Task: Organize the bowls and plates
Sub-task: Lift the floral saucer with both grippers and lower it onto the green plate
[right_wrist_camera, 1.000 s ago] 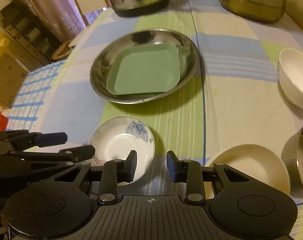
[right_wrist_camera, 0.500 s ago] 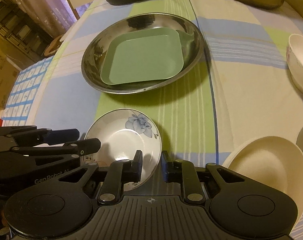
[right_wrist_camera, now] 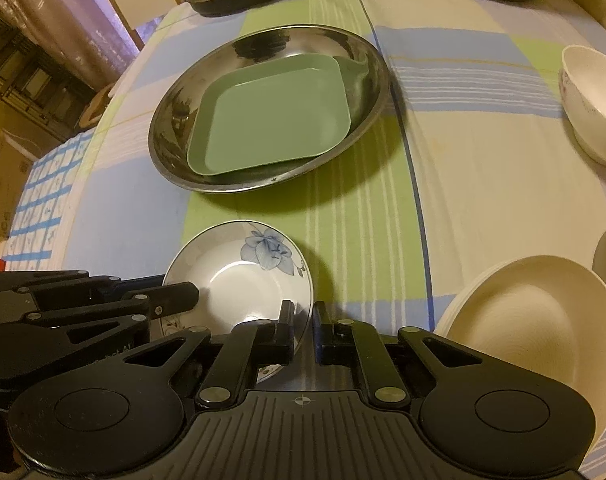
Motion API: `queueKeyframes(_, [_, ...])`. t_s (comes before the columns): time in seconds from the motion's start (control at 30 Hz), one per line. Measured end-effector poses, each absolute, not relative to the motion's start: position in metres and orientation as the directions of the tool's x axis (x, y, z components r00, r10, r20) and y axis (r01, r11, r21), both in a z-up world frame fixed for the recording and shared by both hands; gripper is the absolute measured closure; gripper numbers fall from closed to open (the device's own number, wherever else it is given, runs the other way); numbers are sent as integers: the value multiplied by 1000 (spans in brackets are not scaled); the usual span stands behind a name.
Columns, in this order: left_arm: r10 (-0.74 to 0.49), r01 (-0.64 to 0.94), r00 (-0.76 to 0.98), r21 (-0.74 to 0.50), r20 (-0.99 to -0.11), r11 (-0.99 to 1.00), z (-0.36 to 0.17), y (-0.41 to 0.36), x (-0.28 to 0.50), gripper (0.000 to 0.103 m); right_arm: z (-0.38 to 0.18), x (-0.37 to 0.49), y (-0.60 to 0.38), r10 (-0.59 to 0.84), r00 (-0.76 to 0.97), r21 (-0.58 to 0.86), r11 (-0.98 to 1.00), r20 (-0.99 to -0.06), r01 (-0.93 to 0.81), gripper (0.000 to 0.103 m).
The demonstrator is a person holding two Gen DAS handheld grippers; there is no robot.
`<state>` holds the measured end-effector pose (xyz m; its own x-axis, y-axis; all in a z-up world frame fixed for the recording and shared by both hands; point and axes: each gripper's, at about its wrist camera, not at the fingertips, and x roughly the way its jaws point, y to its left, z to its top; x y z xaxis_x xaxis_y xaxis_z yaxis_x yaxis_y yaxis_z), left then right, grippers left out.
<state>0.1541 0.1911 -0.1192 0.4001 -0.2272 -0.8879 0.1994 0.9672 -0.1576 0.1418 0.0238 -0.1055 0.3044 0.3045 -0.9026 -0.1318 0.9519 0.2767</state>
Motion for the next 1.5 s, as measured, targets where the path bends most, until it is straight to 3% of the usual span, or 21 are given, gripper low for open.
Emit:
queueKeyframes(0.73, [-220, 170, 514, -153, -829, 974, -64, 206, 178, 94, -54, 184, 34, 363, 367, 318, 931, -856, -178, 96])
queueKeyframes(1.5, [-190, 142, 521, -135, -832, 981, -84, 200, 264, 94, -69, 266, 31, 335, 394, 304, 942, -856, -141, 96])
